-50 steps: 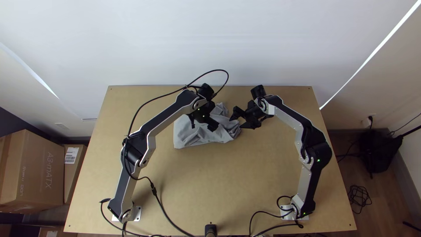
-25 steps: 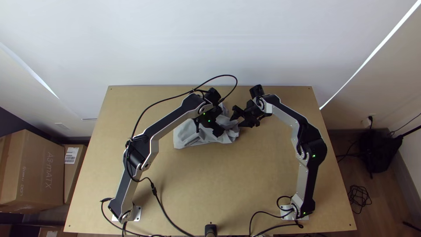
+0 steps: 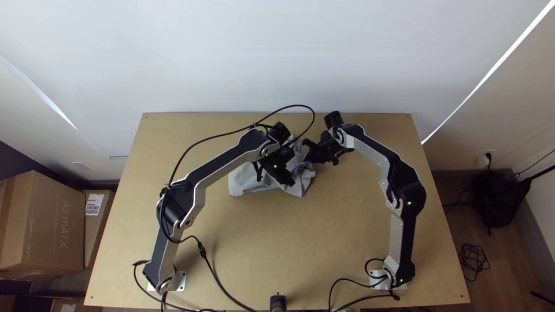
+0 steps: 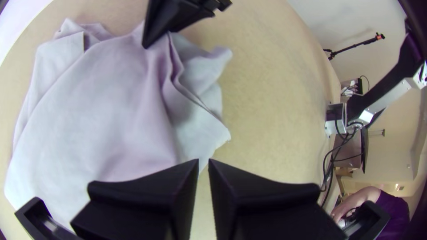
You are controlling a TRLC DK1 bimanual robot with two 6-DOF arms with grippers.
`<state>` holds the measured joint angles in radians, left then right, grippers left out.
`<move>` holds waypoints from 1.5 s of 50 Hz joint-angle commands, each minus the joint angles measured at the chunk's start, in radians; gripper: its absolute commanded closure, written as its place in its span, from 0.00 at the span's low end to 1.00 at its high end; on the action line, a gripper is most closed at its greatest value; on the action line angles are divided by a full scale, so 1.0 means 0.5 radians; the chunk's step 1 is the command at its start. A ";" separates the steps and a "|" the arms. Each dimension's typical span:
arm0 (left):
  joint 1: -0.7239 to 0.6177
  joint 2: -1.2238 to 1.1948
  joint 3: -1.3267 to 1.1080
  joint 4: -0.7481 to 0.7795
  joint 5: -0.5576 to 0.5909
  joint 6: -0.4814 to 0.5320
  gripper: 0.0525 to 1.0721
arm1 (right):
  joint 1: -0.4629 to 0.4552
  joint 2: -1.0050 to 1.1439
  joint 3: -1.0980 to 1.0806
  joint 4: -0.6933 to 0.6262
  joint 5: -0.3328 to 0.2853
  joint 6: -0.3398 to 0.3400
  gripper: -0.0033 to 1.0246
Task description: Fold the t-shirt
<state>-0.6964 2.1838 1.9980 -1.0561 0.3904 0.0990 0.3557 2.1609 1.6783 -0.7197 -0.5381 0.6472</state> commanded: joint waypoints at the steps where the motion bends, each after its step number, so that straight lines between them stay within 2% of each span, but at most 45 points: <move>1: -0.012 -0.112 -0.136 0.054 0.035 0.060 0.97 | -0.024 0.069 0.126 -0.009 0.005 0.022 0.94; 22: 0.040 -0.177 -0.179 0.072 0.035 0.032 0.97 | 0.006 0.283 0.696 -0.018 0.027 0.000 0.94; 34: 0.135 -0.229 -0.222 0.072 0.035 0.029 0.97 | 0.016 0.292 0.942 -0.362 0.030 -0.064 0.94; 45: 0.193 -0.281 -0.262 0.075 0.038 0.029 0.97 | 0.089 0.296 1.141 -0.401 0.030 -0.083 0.94; 52: 0.209 -0.330 -0.302 0.078 0.038 0.038 0.97 | 0.169 0.381 1.368 -0.362 0.030 -0.058 0.94; 62: 0.258 -0.419 -0.410 0.090 0.038 0.054 0.97 | 0.209 0.415 1.356 -0.024 0.036 -0.006 0.94; 68: 0.288 -0.474 -0.483 0.112 0.038 0.066 0.97 | 0.184 0.553 1.359 0.025 0.190 0.006 0.93; 70: 0.294 -0.490 -0.498 0.112 0.038 0.066 0.97 | 0.172 0.602 1.353 0.025 0.223 0.003 0.86; 75: 0.304 -0.520 -0.526 0.115 0.038 0.069 0.97 | 0.129 0.685 1.313 0.019 0.275 0.000 0.46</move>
<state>-0.5495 1.9694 1.7660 -1.0000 0.4007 0.1101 0.4473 2.4264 2.3478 -0.7109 -0.4297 0.6285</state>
